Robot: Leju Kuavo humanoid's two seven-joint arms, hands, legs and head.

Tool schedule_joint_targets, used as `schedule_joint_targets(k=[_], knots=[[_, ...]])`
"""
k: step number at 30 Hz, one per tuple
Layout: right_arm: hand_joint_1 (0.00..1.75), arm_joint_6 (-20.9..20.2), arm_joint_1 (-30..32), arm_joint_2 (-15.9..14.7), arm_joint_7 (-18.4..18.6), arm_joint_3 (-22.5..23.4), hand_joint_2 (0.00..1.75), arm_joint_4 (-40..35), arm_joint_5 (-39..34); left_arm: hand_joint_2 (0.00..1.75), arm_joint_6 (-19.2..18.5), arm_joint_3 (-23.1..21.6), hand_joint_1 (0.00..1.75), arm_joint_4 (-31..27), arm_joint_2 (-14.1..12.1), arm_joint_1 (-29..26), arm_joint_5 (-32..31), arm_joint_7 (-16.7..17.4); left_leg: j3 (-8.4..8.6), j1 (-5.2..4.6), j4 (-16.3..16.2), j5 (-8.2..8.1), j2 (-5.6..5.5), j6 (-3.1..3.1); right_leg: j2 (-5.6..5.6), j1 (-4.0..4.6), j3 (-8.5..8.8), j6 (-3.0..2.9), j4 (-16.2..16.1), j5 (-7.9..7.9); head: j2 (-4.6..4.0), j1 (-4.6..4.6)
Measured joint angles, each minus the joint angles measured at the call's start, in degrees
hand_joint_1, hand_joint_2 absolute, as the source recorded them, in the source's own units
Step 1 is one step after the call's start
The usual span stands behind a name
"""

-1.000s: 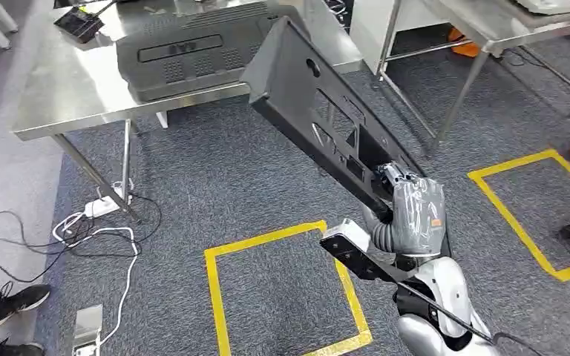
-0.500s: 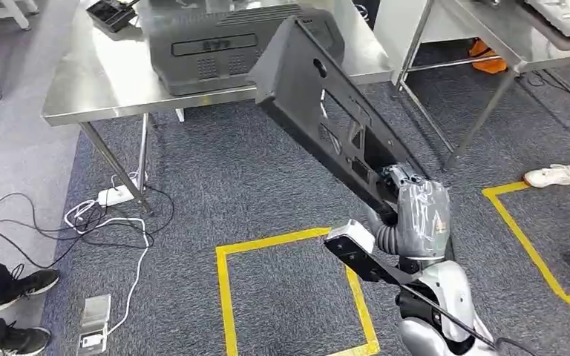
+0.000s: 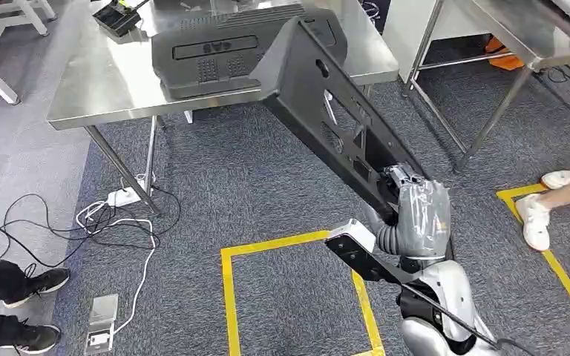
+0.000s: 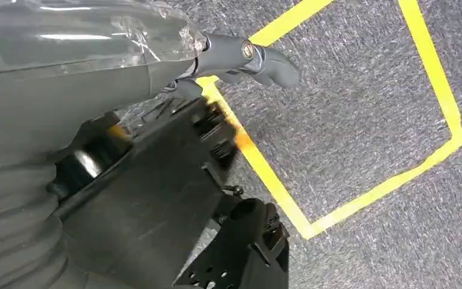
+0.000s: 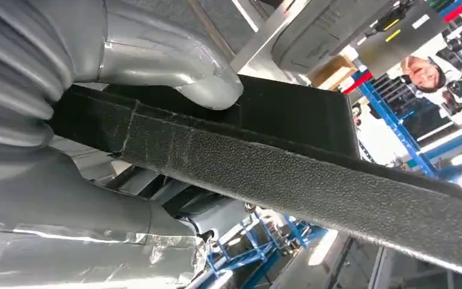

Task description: Take the parts from the cabinet and place them on the table.

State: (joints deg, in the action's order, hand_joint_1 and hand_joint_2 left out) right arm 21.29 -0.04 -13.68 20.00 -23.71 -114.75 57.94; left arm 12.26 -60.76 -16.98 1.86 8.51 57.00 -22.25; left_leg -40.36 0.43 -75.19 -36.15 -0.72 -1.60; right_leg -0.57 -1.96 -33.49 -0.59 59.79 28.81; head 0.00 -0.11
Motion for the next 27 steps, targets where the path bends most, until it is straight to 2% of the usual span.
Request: schedule_joint_targets(k=[1,2,3,5,6,8,10,11,12,13,14,15,16,17,23,24,25,26,27], knots=[[1.75,0.00,0.00,0.00,0.02,0.00,1.75,0.00,0.00,1.75,0.00,0.00,0.00,0.00,0.00,-0.08,0.00,0.00,-1.12,0.16,-1.88,0.04,0.08,-0.12,-0.06,-0.01,0.04,0.02,0.00,0.05,0.00,-0.11],[1.75,0.00,0.00,0.00,0.02,0.00,1.75,0.00,0.00,1.75,0.00,0.00,0.00,0.00,0.00,-0.13,0.00,0.00,-0.67,0.28,-0.68,1.42,0.15,-0.10,-0.07,-0.05,0.16,0.08,0.00,0.11,0.00,-0.13],[1.75,0.00,0.00,0.00,0.00,0.00,1.75,0.00,0.00,1.75,0.00,0.00,0.00,0.00,0.00,-0.13,0.00,0.00,1.10,0.34,3.12,3.91,0.17,0.03,-0.07,-0.06,0.40,0.17,0.00,0.23,0.00,-0.22],[1.75,0.00,-0.02,0.00,0.02,0.00,1.75,0.00,0.00,1.75,0.00,0.00,0.00,0.00,0.00,-0.10,0.00,0.00,6.31,0.22,14.14,9.21,0.35,0.68,-0.08,-0.13,0.98,0.57,-0.03,0.56,0.00,-0.39],[1.75,0.00,-0.03,0.00,0.00,0.00,1.75,0.00,0.00,1.75,0.00,0.00,0.00,0.02,-0.02,-0.04,0.00,0.00,6.93,-0.03,15.60,8.27,0.54,1.01,-0.14,0.04,0.99,0.78,-0.07,0.65,0.00,-0.39],[1.75,0.00,-0.03,0.00,0.02,0.00,1.75,0.02,0.00,1.75,0.00,0.00,0.00,0.02,-0.02,-0.06,0.00,0.00,6.64,-0.48,16.13,8.45,0.38,1.24,-0.16,-0.09,0.88,1.49,-0.31,0.52,0.00,-0.44],[1.75,0.00,-0.06,0.07,0.00,0.00,1.75,0.00,0.00,1.75,0.00,0.00,0.00,0.02,-0.02,-0.16,0.00,0.00,6.85,-0.65,16.71,8.64,0.31,2.04,-0.19,-0.05,1.41,2.45,-1.16,0.23,0.00,-0.44],[1.75,0.00,-0.03,0.02,0.00,0.00,1.75,0.00,0.00,1.75,0.02,0.00,0.00,0.00,-0.02,-0.18,0.02,0.00,7.61,0.20,17.96,9.26,0.33,2.60,-0.15,-0.35,1.61,2.64,-0.70,0.83,0.00,-0.31],[1.75,0.00,-0.07,0.02,0.02,0.00,1.75,0.02,0.00,1.75,0.00,0.00,0.00,0.02,-0.02,-0.10,0.00,-0.04,7.91,-0.40,18.34,9.29,0.27,2.14,-0.09,0.15,1.36,2.32,-0.03,1.27,0.00,-0.05],[1.75,0.02,-0.26,0.02,0.00,0.00,1.75,0.02,0.00,1.75,0.00,0.00,0.00,0.00,-0.02,-0.06,0.02,-0.04,8.04,-0.40,18.29,9.25,0.25,1.73,-0.11,0.41,2.02,0.05,-1.60,-1.30,0.00,0.45],[1.75,-0.02,-0.31,0.04,0.09,0.00,1.75,0.04,-0.07,1.75,0.00,0.00,0.00,0.00,0.00,-0.09,0.02,-0.04,8.07,-0.61,18.22,9.11,0.23,1.95,-0.27,0.31,2.62,-1.20,-2.31,1.31,0.00,0.54],[1.75,0.00,-0.21,0.04,0.09,0.00,1.75,0.04,-0.04,1.75,0.00,0.00,0.00,0.00,-0.02,-0.10,0.02,-0.04,8.08,-0.63,18.04,9.02,0.23,2.05,-0.20,0.30,2.70,-0.47,-2.36,0.18,0.00,0.59],[1.75,0.00,-0.23,0.04,0.06,0.00,1.75,0.04,-0.22,1.75,-0.02,0.00,0.00,0.02,-0.02,-0.13,0.02,-0.04,8.09,-0.60,17.91,8.84,0.25,2.22,-0.19,0.23,2.86,1.13,-2.61,0.37,0.00,0.65],[1.75,0.04,-0.25,0.04,0.09,0.00,1.75,0.04,-0.61,1.75,-0.24,0.00,0.00,0.02,-0.02,-0.12,0.00,-0.07,8.04,-0.60,17.74,8.78,0.26,2.31,-0.18,0.22,2.88,1.62,-2.70,-0.01,0.00,0.81],[1.75,3.13,-0.21,0.11,-0.57,0.04,1.75,0.11,-7.92,1.75,-0.59,0.00,0.00,0.00,-0.04,-0.17,-0.13,-0.13,8.04,-0.60,17.63,8.61,0.26,2.43,-0.19,0.24,2.92,1.66,-2.79,0.10,0.00,1.09],[1.75,3.97,-0.18,0.18,-0.98,0.07,1.75,0.15,-9.57,1.75,-0.59,0.00,0.00,0.02,-0.15,-0.16,-0.13,-0.13,7.96,-1.25,17.18,8.29,0.25,3.00,-0.31,-0.16,3.14,2.63,-3.58,-0.36,0.00,1.03],[1.75,4.46,-0.17,0.17,-1.29,0.07,1.75,0.17,-10.76,1.75,-0.59,0.00,0.00,0.00,-0.15,-0.16,-0.13,-0.11,8.30,-0.99,17.98,8.42,0.22,3.39,-0.37,-0.04,3.45,2.89,-4.04,-0.45,0.00,0.87],[1.75,4.77,-0.14,0.17,-1.66,0.07,1.75,0.20,-11.67,1.75,-0.61,0.00,0.00,0.00,-0.13,-0.22,-0.18,-0.04,9.44,0.00,19.80,9.31,0.23,3.89,-0.30,0.12,3.95,2.94,-4.13,-0.31,0.00,0.76],[1.75,4.74,-0.16,0.17,-1.79,0.07,1.75,0.20,-11.89,1.75,-0.70,0.00,0.00,0.00,-0.13,-0.18,-0.20,-0.04,10.17,0.00,20.77,9.63,0.41,3.81,-0.07,0.09,3.81,2.85,-3.18,0.23,0.00,1.03]])
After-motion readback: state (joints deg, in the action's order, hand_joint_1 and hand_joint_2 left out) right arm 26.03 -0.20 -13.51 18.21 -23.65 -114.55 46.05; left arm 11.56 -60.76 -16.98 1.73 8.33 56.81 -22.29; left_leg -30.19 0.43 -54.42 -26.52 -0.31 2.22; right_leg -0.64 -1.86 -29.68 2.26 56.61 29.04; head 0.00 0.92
